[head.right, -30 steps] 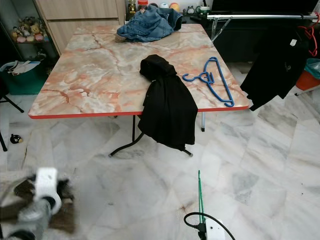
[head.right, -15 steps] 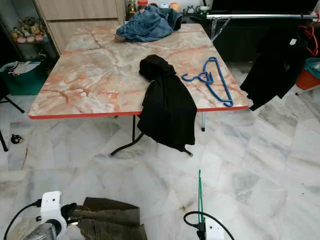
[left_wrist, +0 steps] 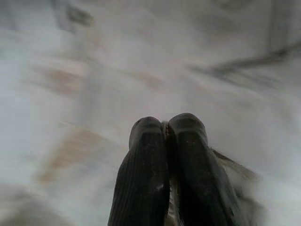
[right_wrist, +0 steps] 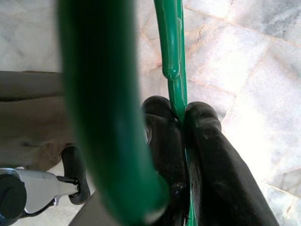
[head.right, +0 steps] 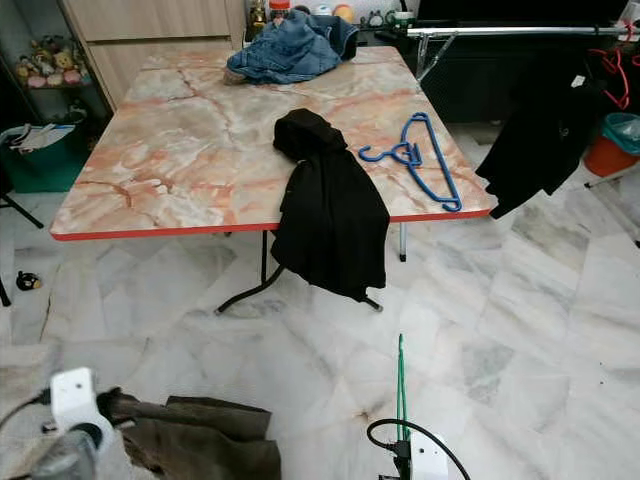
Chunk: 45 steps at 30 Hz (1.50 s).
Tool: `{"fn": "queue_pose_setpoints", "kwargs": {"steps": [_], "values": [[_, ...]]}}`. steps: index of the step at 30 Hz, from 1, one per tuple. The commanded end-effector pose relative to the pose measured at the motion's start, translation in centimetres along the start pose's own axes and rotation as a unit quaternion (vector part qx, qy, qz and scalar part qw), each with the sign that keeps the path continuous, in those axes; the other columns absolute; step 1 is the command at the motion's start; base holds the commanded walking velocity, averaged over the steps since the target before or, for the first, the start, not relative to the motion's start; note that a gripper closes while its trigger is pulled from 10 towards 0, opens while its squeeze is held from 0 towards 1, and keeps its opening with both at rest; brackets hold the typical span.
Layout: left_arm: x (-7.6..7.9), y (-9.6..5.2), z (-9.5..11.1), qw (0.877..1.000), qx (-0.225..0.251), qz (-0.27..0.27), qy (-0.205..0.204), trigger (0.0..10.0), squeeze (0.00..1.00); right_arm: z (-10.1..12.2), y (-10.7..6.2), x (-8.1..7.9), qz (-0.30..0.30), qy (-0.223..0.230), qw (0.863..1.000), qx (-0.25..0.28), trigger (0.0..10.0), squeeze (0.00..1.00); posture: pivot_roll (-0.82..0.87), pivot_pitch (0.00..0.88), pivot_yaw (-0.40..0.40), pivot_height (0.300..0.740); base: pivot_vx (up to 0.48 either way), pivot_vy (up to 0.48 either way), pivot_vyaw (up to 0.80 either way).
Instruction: Hang hanger
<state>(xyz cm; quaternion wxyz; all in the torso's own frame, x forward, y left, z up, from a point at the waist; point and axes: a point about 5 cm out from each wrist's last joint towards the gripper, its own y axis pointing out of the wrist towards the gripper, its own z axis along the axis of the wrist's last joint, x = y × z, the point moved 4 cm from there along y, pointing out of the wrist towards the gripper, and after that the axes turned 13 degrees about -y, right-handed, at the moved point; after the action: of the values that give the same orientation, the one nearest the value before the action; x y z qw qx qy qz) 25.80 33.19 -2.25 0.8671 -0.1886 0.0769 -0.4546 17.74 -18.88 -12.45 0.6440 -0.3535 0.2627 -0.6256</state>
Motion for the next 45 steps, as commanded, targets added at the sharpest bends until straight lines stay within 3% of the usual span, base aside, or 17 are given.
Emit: {"fn": "queue_pose_setpoints", "kwargs": {"steps": [1, 2, 3, 4, 5, 9, 12, 15, 16, 17, 18, 19, 20, 24, 28, 37, 45], "values": [[-5.9, 0.5, 5.1, 0.987, 0.091, 0.133, 0.002, 10.0, 0.0, -0.3, -0.1, 0.4, -0.009, 0.008, 1.0, -0.003, 10.0, 0.0, -0.01, 0.042, -0.002, 0.74, 0.0, 0.0, 0.0], [-10.2, -0.1, 7.7, 0.967, 0.129, 0.221, -0.004, 10.0, 0.0, -0.4, -0.1, 0.4, -0.009, 0.006, 1.0, -0.004, 10.0, 0.0, 0.0, 0.043, -0.002, 0.74, 0.0, 0.0, 0.0], [-11.7, -0.5, 8.7, 0.958, 0.143, 0.248, 0.0, 10.0, 0.0, -0.4, -0.1, 0.4, -0.009, 0.005, 1.0, -0.004, 10.0, 0.0, 0.0, 0.043, -0.002, 0.74, 0.0, 0.0, 0.0], [-11.7, -0.5, 8.7, 0.958, 0.143, 0.248, 0.0, 10.0, 0.0, -0.4, -0.1, 0.4, -0.009, 0.005, 1.0, -0.004, 10.0, 0.0, 0.0, 0.043, -0.002, 0.74, 0.0, 0.0, 0.0], [-13.4, -1.1, 10.1, 0.946, 0.162, 0.28, 0.035, 10.0, 0.0, -0.4, -0.1, 0.5, -0.01, 0.005, 1.0, -0.005, 10.0, 0.0, 0.0, 0.043, -0.001, 0.74, 0.0, 0.0, 0.0], [-13.7, -1.2, 10.9, 0.94, 0.173, 0.278, 0.099, 10.0, 0.0, -0.5, -0.1, 0.5, -0.01, 0.005, 1.0, -0.007, 10.0, 0.0, 0.01, 0.046, -0.001, 0.74, 0.0, 0.0, 0.0], [-12.2, -0.8, 9.9, 0.949, 0.16, 0.242, 0.121, 10.0, 0.0, -0.5, -0.1, 0.4, -0.008, 0.005, 1.0, -0.009, 10.0, 0.0, 0.01, 0.046, -0.005, 0.74, 0.0, 0.0, 0.0], [-6.1, 0.5, 6.0, 0.981, 0.105, 0.098, 0.129, 10.0, 0.0, -0.6, -0.1, 0.3, -0.006, 0.003, 1.0, -0.011, 10.0, 0.0, 0.01, 0.046, -0.006, 0.74, 0.0, 0.0, 0.0], [-6.1, 0.5, 6.0, 0.981, 0.105, 0.098, 0.129, 10.0, 0.0, -0.6, -0.1, 0.3, -0.006, 0.003, 1.0, -0.011, 10.0, 0.0, 0.01, 0.046, -0.006, 0.74, 0.0, 0.0, 0.0], [-3.6, 0.6, 4.1, 0.992, 0.07, 0.036, 0.097, 10.0, 0.0, -0.6, -0.1, 0.3, -0.005, 0.002, 1.0, -0.012, 10.0, 0.0, 0.0, 0.044, -0.005, 0.74, 0.0, 0.0, 0.0], [-2.2, 0.6, 3.2, 0.995, 0.052, 0.003, 0.088, 10.0, 0.0, -0.7, -0.2, 0.3, -0.006, 0.003, 1.0, -0.012, 10.0, 0.0, 0.0, 0.044, -0.004, 0.74, 0.0, 0.0, 0.0], [-2.2, 0.6, 3.2, 0.995, 0.052, 0.003, 0.088, 10.0, 0.0, -0.7, -0.2, 0.3, -0.006, 0.003, 1.0, -0.012, 10.0, 0.0, 0.0, 0.044, -0.004, 0.74, 0.0, 0.0, 0.0], [-0.2, 0.4, 1.6, 0.996, 0.024, -0.041, 0.072, 10.0, 0.0, -0.7, -0.2, 0.4, -0.007, 0.004, 1.0, -0.012, 10.0, 0.0, 0.0, 0.043, -0.003, 0.74, 0.0, 0.0, 0.0], [1.8, -0.1, -0.1, 0.996, -0.004, -0.07, 0.052, 10.0, 0.0, -0.8, -0.2, 0.4, -0.007, 0.005, 1.0, -0.015, 10.0, 0.0, -0.01, 0.042, -0.001, 0.74, 0.0, 0.0, 0.0], [1.7, -0.3, -0.7, 0.996, -0.013, -0.07, 0.054, 10.0, 0.0, -1.0, -0.3, 0.5, -0.007, 0.006, 1.0, -0.018, 10.0, 0.0, -0.01, 0.043, 0.0, 0.74, 0.0, 0.0, 0.0], [-0.3, -0.7, -1.7, 0.997, -0.034, -0.051, 0.055, 10.0, 0.0, -1.3, -0.3, 0.2, 0.0, 0.002, 1.0, -0.02, 10.0, 0.0, 0.0, 0.045, -0.005, 0.74, 0.0, 0.0, 0.0], [0.6, -1.4, -3.3, 0.996, -0.054, -0.06, 0.032, 10.0, 0.0, -1.1, -0.3, 0.1, 0.001, 0.002, 1.0, -0.017, 10.0, 0.0, 0.0, 0.045, -0.007, 0.74, 0.0, 0.0, 0.0]]}}
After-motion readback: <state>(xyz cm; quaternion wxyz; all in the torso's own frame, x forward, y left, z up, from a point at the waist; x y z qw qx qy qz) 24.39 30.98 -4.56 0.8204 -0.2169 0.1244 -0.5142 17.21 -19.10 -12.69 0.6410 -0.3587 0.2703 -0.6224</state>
